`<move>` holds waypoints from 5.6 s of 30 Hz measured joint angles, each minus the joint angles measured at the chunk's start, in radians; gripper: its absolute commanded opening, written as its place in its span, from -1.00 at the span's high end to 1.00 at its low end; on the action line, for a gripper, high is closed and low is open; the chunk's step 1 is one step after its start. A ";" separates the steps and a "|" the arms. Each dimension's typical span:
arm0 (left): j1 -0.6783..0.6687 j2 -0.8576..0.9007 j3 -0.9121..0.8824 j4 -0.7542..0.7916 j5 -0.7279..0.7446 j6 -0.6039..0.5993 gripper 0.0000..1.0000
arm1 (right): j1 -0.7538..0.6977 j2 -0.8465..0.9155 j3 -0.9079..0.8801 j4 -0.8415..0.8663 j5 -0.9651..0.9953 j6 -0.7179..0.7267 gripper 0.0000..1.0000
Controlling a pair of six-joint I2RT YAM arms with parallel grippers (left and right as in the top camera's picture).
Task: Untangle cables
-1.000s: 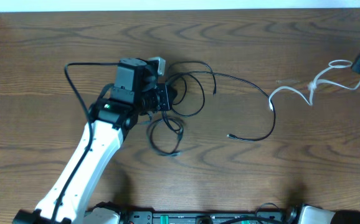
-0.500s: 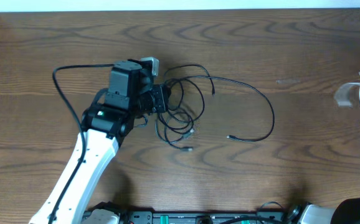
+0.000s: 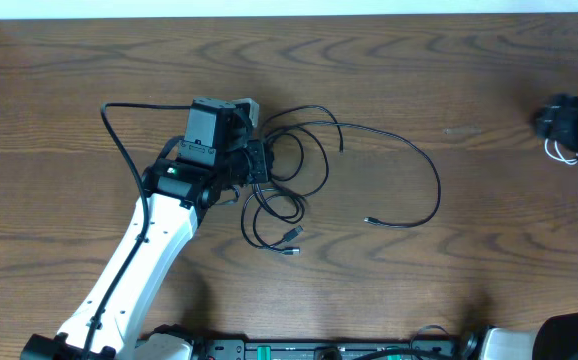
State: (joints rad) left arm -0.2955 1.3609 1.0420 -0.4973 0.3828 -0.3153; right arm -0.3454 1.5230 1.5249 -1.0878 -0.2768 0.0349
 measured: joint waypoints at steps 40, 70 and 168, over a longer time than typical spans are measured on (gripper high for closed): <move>-0.039 0.001 0.002 -0.090 -0.127 0.080 0.85 | 0.785 0.096 -0.315 0.396 -0.122 0.014 -0.92; -0.039 0.001 0.002 -0.091 -0.128 0.080 0.85 | 0.789 0.303 -0.331 0.670 0.047 -0.148 0.98; -0.341 0.694 0.009 0.868 -0.076 -0.618 0.85 | 0.164 -0.019 0.290 0.266 0.100 -0.042 0.98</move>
State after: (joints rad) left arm -0.6369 2.0544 1.0512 0.3710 0.3065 -0.9333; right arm -0.1818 1.5040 1.8145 -0.8219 -0.1764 -0.0074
